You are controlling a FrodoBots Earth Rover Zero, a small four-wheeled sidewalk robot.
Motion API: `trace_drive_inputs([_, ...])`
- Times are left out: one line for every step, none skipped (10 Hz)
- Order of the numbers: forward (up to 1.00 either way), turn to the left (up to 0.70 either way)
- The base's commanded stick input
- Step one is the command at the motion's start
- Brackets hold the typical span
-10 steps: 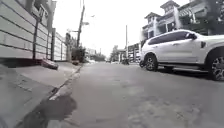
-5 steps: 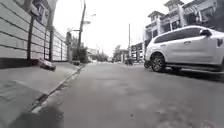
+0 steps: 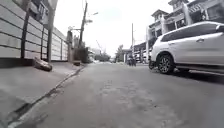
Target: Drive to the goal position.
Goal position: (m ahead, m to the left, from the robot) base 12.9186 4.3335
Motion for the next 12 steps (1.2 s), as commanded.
trace_drive_inputs([1.0,0.02])
trace_drive_inputs([1.0,0.02])
trace_drive_inputs([1.0,0.02])
trace_drive_inputs([1.0,0.02])
trace_drive_inputs([1.0,0.02])
trace_drive_inputs([1.0,0.02])
trace_drive_inputs([1.0,0.02])
trace_drive_inputs([1.0,0.02])
trace_drive_inputs([1.0,0.02])
trace_drive_inputs([1.0,0.02])
trace_drive_inputs([1.0,0.02])
trace_drive_inputs([1.0,0.02])
